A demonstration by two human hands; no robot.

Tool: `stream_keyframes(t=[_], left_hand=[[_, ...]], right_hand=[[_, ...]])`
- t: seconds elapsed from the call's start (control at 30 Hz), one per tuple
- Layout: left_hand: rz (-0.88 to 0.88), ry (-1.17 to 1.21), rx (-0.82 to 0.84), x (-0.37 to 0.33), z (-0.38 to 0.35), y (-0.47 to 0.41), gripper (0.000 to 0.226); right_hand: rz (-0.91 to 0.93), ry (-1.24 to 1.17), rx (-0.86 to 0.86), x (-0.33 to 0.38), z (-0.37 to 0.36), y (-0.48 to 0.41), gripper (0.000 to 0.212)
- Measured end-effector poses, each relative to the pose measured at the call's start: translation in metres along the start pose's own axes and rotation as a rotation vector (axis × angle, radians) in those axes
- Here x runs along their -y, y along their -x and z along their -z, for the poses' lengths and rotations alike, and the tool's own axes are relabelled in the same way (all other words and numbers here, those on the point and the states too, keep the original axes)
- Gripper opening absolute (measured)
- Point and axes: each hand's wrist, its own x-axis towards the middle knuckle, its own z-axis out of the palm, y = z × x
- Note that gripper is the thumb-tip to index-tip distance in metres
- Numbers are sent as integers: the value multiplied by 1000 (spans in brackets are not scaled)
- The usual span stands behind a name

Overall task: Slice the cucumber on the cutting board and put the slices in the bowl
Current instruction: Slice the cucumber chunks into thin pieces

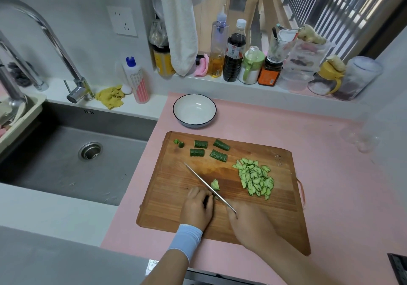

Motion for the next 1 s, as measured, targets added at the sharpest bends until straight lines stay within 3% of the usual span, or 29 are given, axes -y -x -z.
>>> stream_keyframes(t=[0.23,0.4,0.73,1.0], left_hand=[[-20,18,10,-3,4,-1,9],[-27,9,27,-2,4,-1,24],[-24,20,-12,2,7,3,12],[0,13,-4,5,11,7,12]], right_hand=[[-26,-1,19,-7,0,11,38],[-22,-19,29,-6,0,10,39],[-13,-53,40,-2,-4,7,41],[-25,-67,25,9,-19,-4,24]])
